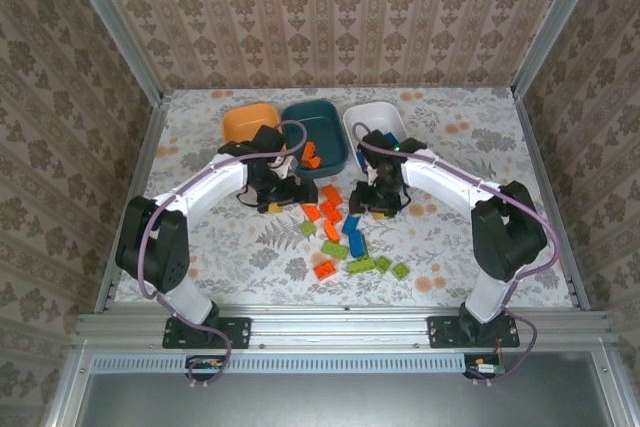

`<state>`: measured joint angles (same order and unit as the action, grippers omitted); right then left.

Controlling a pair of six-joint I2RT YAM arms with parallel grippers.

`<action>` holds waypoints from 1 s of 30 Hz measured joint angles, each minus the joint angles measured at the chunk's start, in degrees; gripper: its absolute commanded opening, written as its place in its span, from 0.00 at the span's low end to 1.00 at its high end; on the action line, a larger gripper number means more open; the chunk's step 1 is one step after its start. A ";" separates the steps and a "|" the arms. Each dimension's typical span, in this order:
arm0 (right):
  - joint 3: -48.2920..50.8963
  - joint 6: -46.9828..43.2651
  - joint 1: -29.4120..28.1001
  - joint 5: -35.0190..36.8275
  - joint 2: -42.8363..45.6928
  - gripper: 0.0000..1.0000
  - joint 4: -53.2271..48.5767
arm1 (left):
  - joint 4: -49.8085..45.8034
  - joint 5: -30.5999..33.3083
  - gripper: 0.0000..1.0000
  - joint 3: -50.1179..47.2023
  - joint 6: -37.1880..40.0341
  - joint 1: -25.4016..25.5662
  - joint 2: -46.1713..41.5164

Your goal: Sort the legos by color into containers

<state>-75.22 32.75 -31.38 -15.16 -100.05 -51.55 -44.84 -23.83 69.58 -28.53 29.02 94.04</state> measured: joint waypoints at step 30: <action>-6.51 -5.92 -14.10 15.80 -12.22 0.43 -7.74 | 0.35 -0.63 0.95 -1.70 -1.31 -5.11 -2.27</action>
<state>-81.73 26.83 -45.47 0.64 -112.27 -59.29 -44.49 -24.47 67.88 -29.85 23.90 91.77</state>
